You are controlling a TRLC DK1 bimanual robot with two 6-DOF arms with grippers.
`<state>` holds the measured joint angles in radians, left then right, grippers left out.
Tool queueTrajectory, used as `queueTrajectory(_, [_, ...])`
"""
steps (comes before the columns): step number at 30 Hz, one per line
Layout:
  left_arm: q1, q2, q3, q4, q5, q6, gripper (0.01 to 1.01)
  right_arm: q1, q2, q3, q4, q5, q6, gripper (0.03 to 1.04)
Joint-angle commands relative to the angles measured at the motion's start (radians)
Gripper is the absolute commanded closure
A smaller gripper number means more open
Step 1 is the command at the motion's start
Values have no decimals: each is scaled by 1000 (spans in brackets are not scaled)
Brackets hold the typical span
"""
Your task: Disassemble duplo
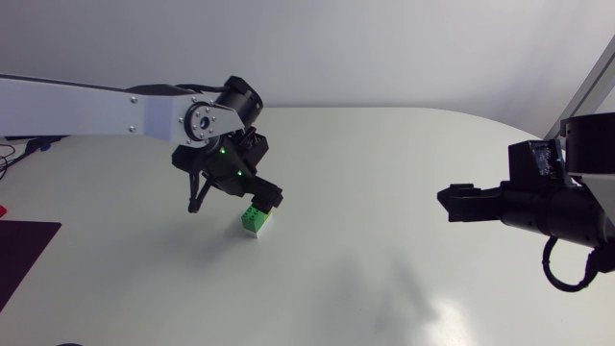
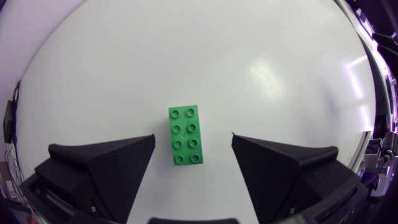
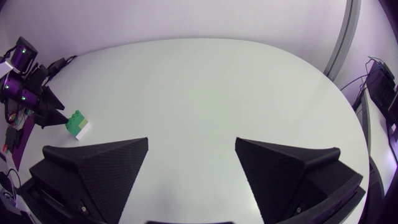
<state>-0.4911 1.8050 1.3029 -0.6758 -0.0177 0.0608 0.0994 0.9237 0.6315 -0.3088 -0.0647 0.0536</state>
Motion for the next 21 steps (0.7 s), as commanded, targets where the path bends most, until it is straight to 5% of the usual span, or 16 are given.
queueTrajectory(1, [-4,62,24,-22,1,-32,159,8,9,-4,-7,-4,-18,59])
queueTrajectory(5, [2,100,24,-34,-13,-46,177,8,0,-7,-10,-4,-34,59])
queueTrajectory(18, [26,145,33,18,-30,-73,657,60,-52,-26,-29,-1,-64,59])
queueTrajectory(21, [25,125,-7,55,13,-13,726,63,-82,-26,-47,-3,-86,59])
